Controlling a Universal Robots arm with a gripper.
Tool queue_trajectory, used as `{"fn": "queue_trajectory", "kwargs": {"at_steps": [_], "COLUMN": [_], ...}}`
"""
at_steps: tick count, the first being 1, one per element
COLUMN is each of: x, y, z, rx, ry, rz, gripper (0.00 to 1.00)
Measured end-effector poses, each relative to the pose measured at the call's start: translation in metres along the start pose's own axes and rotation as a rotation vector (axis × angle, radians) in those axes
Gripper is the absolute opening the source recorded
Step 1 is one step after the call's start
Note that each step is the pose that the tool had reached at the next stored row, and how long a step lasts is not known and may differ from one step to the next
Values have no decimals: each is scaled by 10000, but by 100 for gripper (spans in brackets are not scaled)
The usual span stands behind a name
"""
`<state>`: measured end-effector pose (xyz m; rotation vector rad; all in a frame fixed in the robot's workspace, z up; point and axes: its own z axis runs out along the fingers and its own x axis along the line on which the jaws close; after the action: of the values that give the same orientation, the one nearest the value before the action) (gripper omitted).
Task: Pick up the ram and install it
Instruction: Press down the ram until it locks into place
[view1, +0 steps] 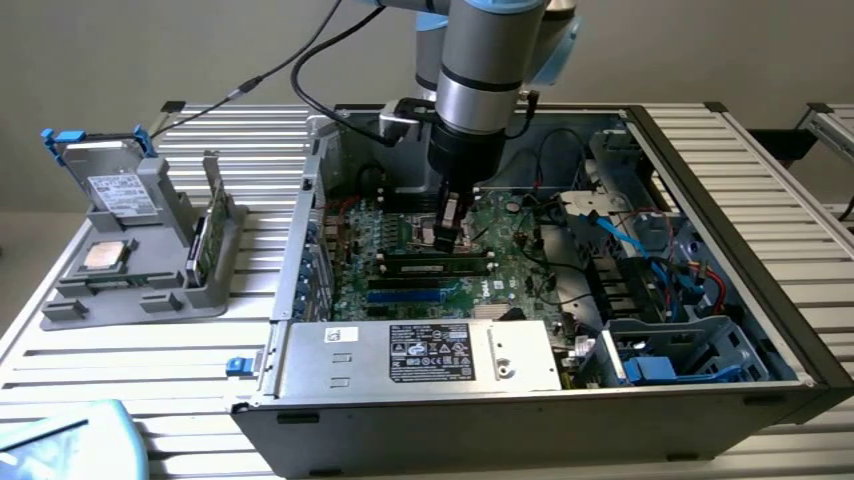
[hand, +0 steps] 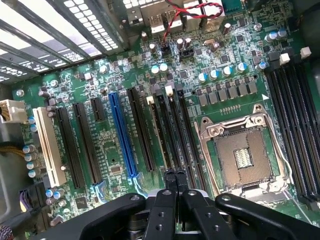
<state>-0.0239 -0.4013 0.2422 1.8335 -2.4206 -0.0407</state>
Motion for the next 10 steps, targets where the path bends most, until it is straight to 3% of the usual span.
{"fn": "queue_trajectory", "kwargs": {"at_steps": [10], "x": [8], "y": [26], "z": [-7], "rx": [-1], "ry": [36], "rz": [326], "gripper": [10]}}
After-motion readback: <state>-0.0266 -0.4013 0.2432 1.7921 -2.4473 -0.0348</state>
